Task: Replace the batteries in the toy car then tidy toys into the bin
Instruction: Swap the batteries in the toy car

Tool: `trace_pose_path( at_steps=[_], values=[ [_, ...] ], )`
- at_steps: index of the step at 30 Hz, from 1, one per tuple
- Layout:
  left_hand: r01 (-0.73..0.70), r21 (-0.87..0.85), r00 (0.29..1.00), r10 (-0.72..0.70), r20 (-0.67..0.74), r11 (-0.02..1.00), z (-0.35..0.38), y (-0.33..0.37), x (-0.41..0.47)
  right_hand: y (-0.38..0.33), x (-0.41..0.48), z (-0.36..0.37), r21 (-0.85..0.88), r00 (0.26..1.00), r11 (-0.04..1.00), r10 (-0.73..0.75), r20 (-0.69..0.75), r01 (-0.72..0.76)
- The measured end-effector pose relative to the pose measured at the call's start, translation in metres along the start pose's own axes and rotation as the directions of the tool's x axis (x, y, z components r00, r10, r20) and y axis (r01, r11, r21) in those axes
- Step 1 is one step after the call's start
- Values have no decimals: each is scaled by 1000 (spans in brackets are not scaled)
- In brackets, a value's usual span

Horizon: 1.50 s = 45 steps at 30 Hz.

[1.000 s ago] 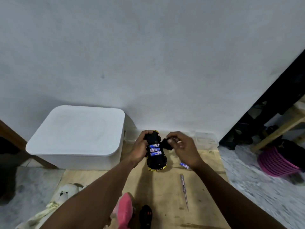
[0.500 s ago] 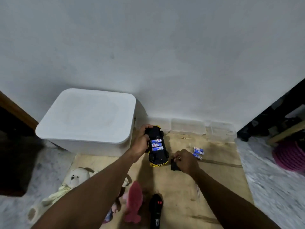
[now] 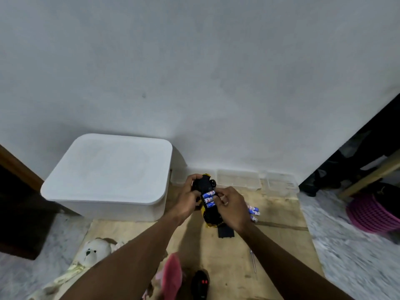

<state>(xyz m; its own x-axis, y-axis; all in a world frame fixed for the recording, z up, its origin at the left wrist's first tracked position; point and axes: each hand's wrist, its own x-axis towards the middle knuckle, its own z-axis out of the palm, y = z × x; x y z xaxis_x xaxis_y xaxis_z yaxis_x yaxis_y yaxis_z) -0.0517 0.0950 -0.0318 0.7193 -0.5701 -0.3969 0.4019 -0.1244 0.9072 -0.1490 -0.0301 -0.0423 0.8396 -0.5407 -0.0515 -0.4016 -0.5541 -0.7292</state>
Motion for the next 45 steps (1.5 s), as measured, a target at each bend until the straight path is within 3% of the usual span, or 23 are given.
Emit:
trace_pose_path(
  at_steps=[4,11,18,20,23,25,26,27,29,30,32,34,40,45],
  values=[
    [-42,-3,999,42,-9,999,9,3,-4,-5,1,0,-31,999,999,43,-27,-44],
    [-149,98,988,152,-23,984,11,-1,-6,-14,10,2,325,959,913,279,-60,-245],
    [-117,104,993,115,24,988,10,6,-5,-20,12,-10,532,933,809,348,-89,-251],
    [-94,85,995,91,34,992,10,11,-5,-23,16,-20,667,914,704,397,-87,-242],
    [-76,94,996,70,60,993,7,19,-6,-22,21,-39,863,898,441,438,32,-246],
    [-69,105,996,62,67,992,4,22,-5,-21,23,-48,882,907,371,399,132,-292],
    [-62,110,996,55,66,992,4,23,-4,-21,23,-50,846,917,429,366,156,-316],
    [-58,115,996,50,69,992,3,24,-4,-21,22,-51,759,932,562,321,167,-330],
    [-55,127,996,45,78,990,4,26,-3,-17,22,-50,395,969,888,182,167,-235],
    [-59,138,995,48,84,989,4,26,-3,-15,21,-48,211,981,968,105,161,-138],
    [-64,154,994,50,96,986,6,27,-3,-14,20,-45,57,986,998,30,165,-40],
    [-67,166,994,50,102,984,6,27,-3,-14,19,-44,63,985,997,23,173,-35],
    [-92,216,993,73,90,972,3,21,1,-21,20,-44,-194,987,974,-93,129,117],
    [-76,224,996,61,72,972,0,17,4,-24,21,-40,-290,974,934,-174,145,210]
  ],
)
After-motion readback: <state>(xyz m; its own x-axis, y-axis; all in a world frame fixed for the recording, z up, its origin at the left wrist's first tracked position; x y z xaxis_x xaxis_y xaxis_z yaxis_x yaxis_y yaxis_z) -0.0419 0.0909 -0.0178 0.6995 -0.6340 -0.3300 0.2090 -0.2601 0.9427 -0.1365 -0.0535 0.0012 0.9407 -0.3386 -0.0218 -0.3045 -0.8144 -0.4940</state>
